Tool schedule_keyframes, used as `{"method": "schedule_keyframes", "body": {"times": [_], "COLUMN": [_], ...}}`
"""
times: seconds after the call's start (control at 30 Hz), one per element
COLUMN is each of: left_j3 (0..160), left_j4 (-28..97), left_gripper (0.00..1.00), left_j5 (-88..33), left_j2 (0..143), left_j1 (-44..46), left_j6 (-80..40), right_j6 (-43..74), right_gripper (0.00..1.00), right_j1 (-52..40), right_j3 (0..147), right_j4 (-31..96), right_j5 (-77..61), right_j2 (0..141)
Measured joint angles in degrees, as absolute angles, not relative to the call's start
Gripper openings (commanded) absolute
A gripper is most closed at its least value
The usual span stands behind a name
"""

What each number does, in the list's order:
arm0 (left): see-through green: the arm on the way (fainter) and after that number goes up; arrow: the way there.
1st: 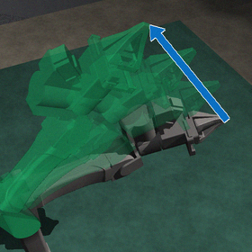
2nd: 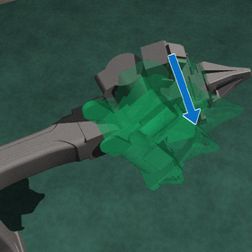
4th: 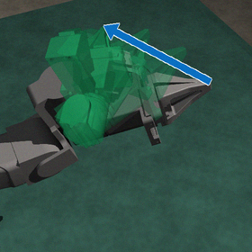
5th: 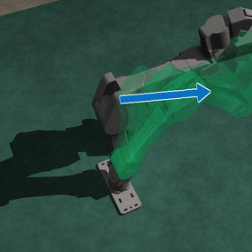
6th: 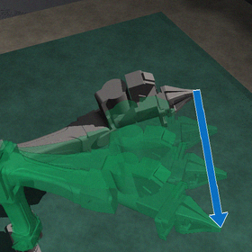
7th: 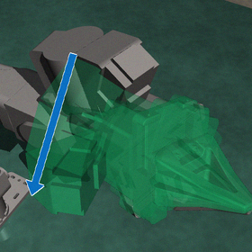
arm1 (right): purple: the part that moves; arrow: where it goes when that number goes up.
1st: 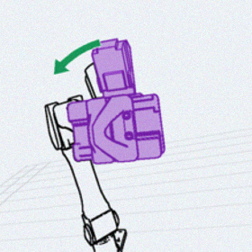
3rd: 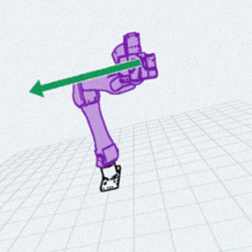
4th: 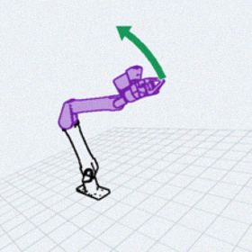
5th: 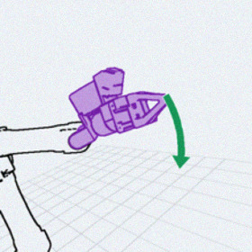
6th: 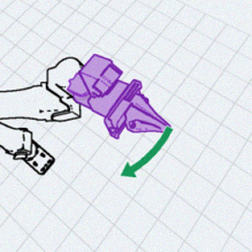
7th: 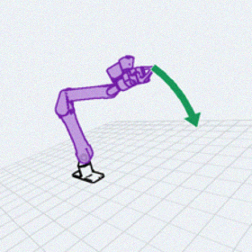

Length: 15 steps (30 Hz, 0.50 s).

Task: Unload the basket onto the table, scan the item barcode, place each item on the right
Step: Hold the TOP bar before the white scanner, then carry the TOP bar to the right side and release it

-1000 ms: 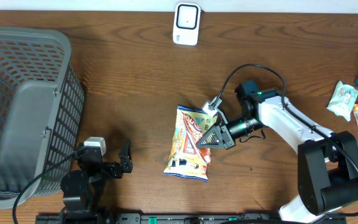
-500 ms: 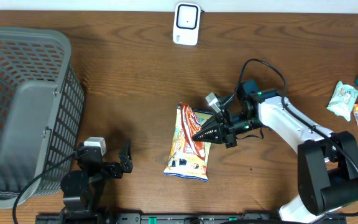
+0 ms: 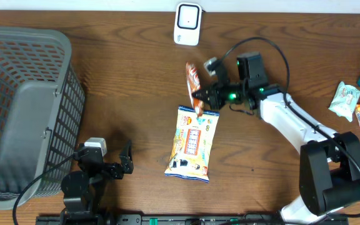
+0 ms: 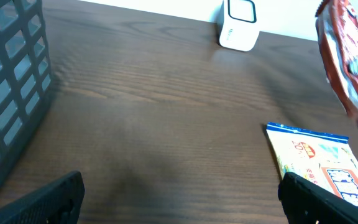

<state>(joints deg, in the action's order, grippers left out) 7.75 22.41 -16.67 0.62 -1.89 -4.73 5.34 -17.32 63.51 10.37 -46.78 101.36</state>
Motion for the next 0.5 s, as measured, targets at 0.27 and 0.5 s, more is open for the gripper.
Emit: {"method": "schedule_keyframes", "body": {"times": [0.27,0.5], "left_j3": [7.7,7.7], "left_j4": [22.4,22.4], "left_gripper": [1.00,1.00], "left_j5": [-16.6,-16.6], "left_j2": [0.6,0.6], "left_j1": [-1.9,-1.9], "left_j6": [-4.7,-4.7], "right_j6": [17.7,22.5], "right_gripper": [0.01,0.01], "right_j1": [-17.6,-17.6], "right_j3": [90.0,122.2], "right_j4": [20.0,28.3], "right_j5": [-34.9,-27.1], "right_j2": [116.9,139.6]}}
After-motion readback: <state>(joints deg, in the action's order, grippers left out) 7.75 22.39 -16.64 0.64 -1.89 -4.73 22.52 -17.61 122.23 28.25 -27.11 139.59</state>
